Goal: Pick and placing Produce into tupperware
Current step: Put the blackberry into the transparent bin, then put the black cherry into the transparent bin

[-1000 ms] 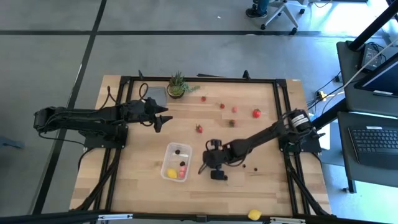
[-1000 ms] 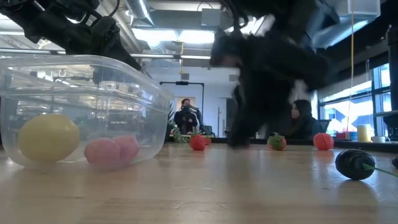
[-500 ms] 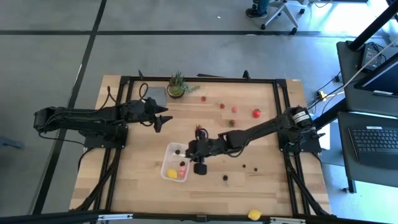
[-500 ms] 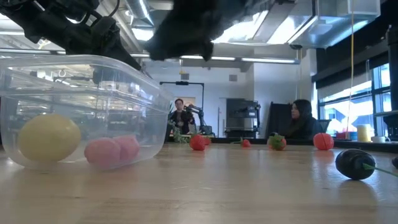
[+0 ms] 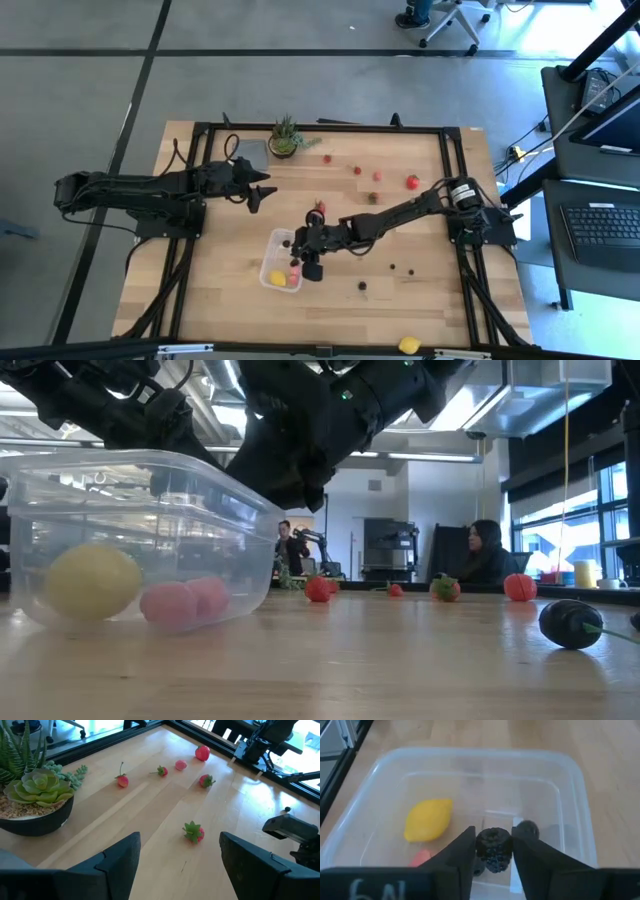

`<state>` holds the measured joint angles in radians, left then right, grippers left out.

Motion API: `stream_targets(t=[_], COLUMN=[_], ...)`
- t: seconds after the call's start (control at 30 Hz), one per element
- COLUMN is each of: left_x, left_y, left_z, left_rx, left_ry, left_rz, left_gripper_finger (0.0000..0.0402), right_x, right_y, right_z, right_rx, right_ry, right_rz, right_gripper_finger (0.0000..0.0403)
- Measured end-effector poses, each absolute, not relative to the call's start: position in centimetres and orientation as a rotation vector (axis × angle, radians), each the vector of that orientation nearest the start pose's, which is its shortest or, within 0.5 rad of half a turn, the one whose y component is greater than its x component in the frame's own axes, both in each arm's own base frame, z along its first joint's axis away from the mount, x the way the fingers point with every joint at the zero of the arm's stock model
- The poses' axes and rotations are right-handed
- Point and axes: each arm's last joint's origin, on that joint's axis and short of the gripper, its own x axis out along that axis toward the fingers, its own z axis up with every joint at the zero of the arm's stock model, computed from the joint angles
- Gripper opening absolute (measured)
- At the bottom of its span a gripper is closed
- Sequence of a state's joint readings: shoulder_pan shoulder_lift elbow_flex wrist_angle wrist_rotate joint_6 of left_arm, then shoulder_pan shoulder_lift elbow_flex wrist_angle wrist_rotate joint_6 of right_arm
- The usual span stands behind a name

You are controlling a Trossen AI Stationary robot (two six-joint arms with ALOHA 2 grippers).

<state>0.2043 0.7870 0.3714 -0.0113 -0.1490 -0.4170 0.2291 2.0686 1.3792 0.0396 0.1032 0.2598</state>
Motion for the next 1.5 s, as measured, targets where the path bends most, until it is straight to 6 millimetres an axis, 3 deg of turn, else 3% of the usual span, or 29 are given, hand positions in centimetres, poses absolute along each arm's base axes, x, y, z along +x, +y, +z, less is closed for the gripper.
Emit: stream_targets(t=[0.3, 0.43, 0.7, 0.9, 1.03, 1.23, 1.5], left_x=[16.5, 16.5, 16.5, 16.5, 16.5, 16.5, 16.5], left_y=[3.9, 3.9, 3.9, 3.9, 3.9, 3.9, 3.9], left_z=[20.6, 20.6, 20.6, 20.6, 20.6, 20.6, 20.6], left_rx=[-0.418, -0.417, -0.416, -0.417, -0.418, -0.418, -0.417], left_ry=[0.354, 0.355, 0.356, 0.356, 0.356, 0.353, 0.355], left_rz=[0.433, 0.433, 0.433, 0.433, 0.433, 0.432, 0.432], left_gripper_finger=[0.0261, 0.0261, 0.0261, 0.0261, 0.0261, 0.0261, 0.0261], right_x=[44.0, 43.7, 41.6, 38.3, 36.1, 33.5, 33.0], right_y=[10.0, 10.0, 8.7, 9.6, 10.6, 12.1, 14.4], right_z=[16.8, 18.2, 23.0, 22.4, 21.2, 20.2, 19.8], right_rx=[0.141, 0.114, 0.033, -0.045, 0.071, 0.483, 0.854], right_ry=[0.643, 0.651, 0.958, 1.221, 1.293, 1.353, 1.282], right_rz=[0.043, 0.153, 0.152, 0.178, 0.094, -0.240, -0.509], right_gripper_finger=[0.0172, 0.0189, 0.0254, 0.0272, 0.0270, 0.0269, 0.0268])
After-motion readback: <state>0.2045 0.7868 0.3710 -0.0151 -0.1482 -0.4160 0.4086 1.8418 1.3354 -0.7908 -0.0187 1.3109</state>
